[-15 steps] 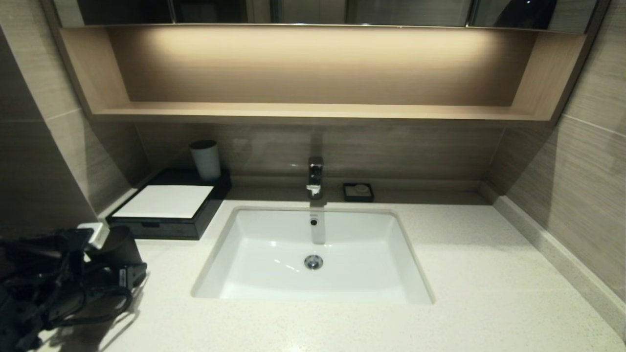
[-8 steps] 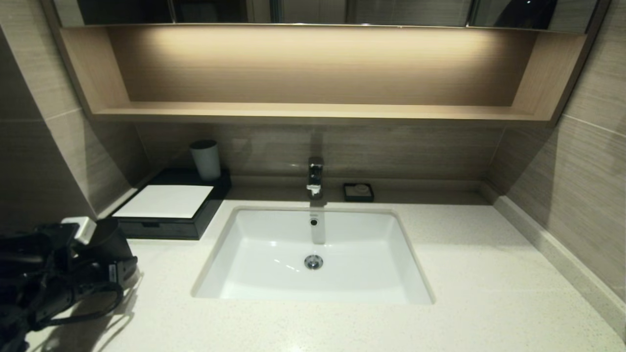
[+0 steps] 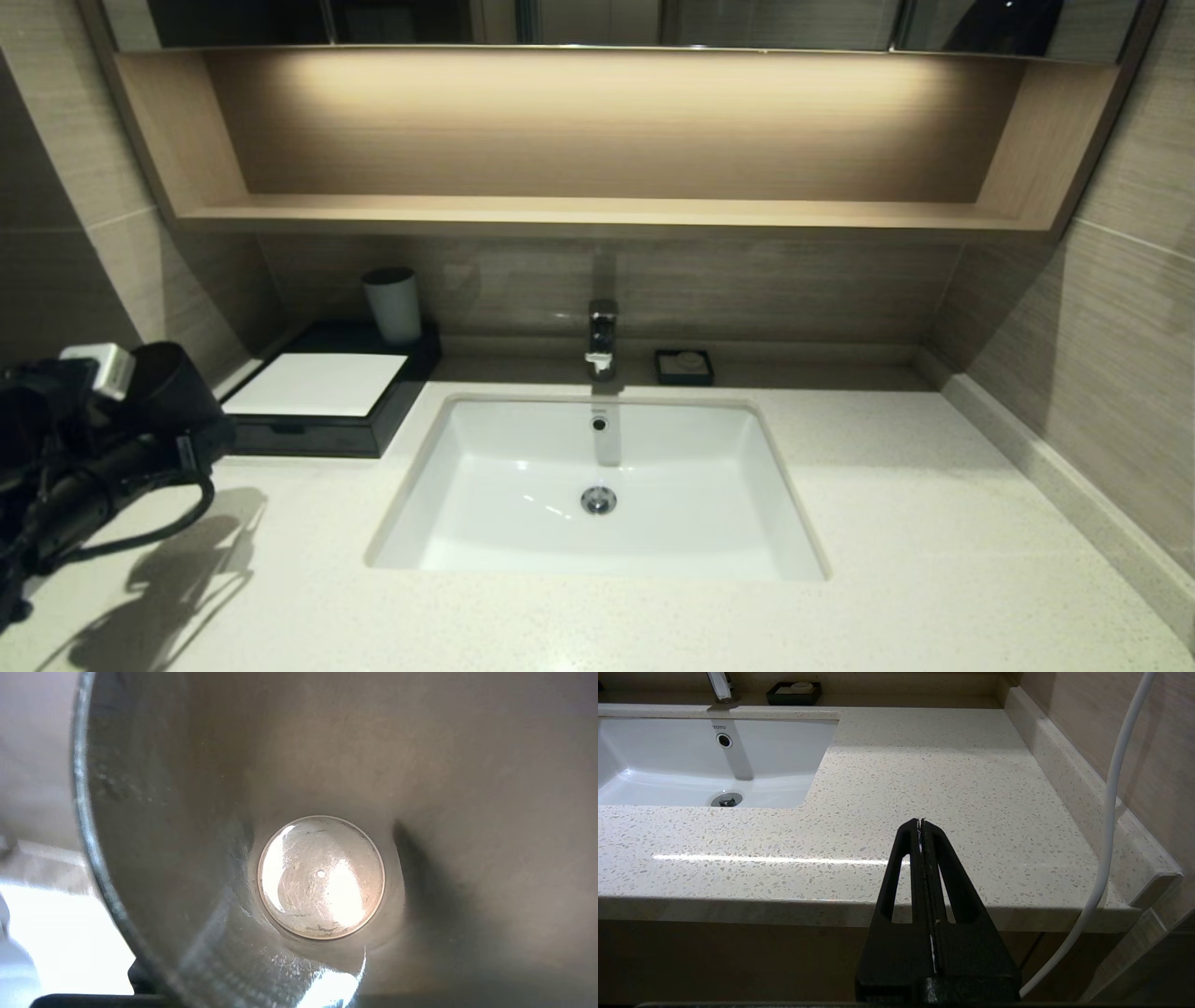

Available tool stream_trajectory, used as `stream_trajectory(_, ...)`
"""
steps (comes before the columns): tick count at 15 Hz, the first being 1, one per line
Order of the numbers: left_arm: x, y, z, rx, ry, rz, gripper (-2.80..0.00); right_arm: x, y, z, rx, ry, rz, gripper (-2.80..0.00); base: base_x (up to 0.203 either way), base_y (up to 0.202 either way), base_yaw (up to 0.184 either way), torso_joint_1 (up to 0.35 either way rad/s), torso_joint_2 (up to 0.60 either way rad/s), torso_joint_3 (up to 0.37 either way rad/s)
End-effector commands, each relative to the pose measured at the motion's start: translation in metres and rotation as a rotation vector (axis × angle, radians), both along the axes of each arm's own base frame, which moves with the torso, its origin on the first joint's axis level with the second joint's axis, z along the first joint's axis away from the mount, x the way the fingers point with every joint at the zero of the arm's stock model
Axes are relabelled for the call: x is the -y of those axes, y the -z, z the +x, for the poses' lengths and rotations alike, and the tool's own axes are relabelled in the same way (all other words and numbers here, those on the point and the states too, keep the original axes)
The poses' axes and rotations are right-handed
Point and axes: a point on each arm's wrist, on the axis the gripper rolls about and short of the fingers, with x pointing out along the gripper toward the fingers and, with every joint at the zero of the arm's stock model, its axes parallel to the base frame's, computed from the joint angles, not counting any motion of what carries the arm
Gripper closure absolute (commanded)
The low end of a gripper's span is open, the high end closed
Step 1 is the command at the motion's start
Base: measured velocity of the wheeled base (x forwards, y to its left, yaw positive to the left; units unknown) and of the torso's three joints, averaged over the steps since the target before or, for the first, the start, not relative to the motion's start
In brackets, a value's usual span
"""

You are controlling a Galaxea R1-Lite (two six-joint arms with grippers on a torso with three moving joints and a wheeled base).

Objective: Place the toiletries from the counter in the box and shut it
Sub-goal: Place the cup on the storage box

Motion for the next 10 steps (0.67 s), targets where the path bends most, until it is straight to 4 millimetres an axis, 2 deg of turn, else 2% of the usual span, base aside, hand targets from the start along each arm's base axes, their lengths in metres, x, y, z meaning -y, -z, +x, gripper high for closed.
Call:
stream_trajectory(1,-0.007,-0.022,0.021,0.076,-0.001,0.023,0.0,0.0,0.0,0.0,-0.001,0.0,0.0,0.0,0.0,0.0,0.0,0.0,0.0,0.0)
stream_trajectory(3,-0.014,-0.033,0.042,0.088,0.0,0.026,0.0,0.0,0.0,0.0,-0.001,0.0,0.0,0.0,0.0,0.0,0.0,0.0,0.0,0.0)
stream_trajectory(7,-0.025,-0.043,0.081,0.058,0.006,0.016,0.0,0.0,0.0,0.0,0.0,0.0,0.0,0.0,0.0,0.0,0.0,0.0,0.0,0.0)
stream_trajectory(10,-0.026,-0.04,0.108,0.048,0.03,0.015,0.0,0.0,0.0,0.0,-0.001,0.0,0.0,0.0,0.0,0.0,0.0,0.0,0.0,0.0)
